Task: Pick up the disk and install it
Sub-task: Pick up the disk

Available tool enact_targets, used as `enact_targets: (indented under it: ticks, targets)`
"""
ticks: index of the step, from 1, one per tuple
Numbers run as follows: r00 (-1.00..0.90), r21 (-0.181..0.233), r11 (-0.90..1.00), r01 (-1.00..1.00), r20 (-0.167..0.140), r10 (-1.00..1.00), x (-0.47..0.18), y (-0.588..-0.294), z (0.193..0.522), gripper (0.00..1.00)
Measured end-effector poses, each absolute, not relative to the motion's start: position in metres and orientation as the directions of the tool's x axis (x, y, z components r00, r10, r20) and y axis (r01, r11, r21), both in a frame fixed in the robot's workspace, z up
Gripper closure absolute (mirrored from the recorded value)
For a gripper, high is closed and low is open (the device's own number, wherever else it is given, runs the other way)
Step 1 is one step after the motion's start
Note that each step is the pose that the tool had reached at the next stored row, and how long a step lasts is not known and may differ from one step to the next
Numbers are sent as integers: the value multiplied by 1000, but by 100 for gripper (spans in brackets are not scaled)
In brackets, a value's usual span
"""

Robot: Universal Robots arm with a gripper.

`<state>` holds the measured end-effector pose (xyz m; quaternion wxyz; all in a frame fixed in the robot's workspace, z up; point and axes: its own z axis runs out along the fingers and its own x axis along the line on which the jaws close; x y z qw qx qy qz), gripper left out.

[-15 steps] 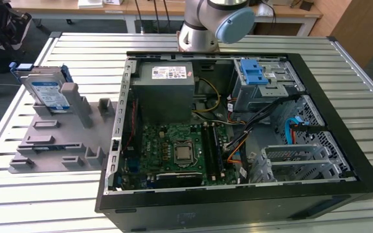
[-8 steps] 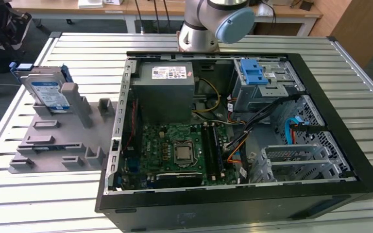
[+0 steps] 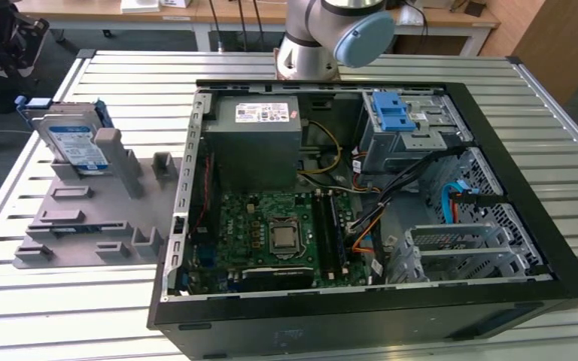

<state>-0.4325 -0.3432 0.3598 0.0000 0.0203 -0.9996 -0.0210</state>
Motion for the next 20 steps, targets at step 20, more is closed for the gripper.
enact_targets:
  ticks: [20]
  targets:
    - [-994, 42, 993, -107, -1, -107, -432, -343, 360, 89]
